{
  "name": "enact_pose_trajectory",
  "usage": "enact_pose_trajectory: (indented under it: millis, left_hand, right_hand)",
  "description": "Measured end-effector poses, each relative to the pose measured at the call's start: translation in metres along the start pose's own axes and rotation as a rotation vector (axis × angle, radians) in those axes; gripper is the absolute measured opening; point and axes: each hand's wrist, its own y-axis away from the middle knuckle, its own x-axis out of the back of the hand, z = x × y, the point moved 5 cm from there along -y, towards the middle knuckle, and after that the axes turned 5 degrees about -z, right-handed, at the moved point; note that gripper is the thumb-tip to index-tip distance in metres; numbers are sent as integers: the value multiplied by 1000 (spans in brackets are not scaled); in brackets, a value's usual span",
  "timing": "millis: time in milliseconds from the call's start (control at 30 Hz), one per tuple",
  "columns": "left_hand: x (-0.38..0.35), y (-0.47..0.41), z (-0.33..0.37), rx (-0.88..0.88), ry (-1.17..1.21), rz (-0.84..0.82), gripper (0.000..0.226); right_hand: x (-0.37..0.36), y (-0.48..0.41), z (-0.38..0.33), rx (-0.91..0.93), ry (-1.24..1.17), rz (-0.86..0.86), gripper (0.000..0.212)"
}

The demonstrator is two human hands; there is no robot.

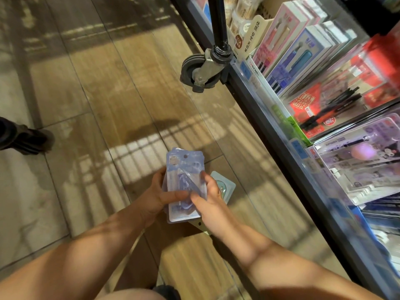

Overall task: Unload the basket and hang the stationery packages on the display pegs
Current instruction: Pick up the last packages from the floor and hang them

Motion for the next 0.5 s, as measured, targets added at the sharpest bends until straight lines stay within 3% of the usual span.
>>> enact_pose_trajectory:
  millis: [100,167,233,367,500]
  left_hand:
    - [-1,4,-4,-4,26,-10,99]
    - [4,6,-7,-6,26,-21,88]
    - [11,8,-10,11,20,-13,92]
    - [17,13,-10,14,-3,-7,88]
    - [17,13,-13,30,4,-2,93]
  right_hand:
    - [6,-5,4,14,-31,77,36]
    - [22,-10,8,4,47,157,34]
    - [42,-14,13,-26,258,196,42]
    - [56,-26,25,54,787,-18,67]
    - [60,-36,27,133,1058,-163,78]
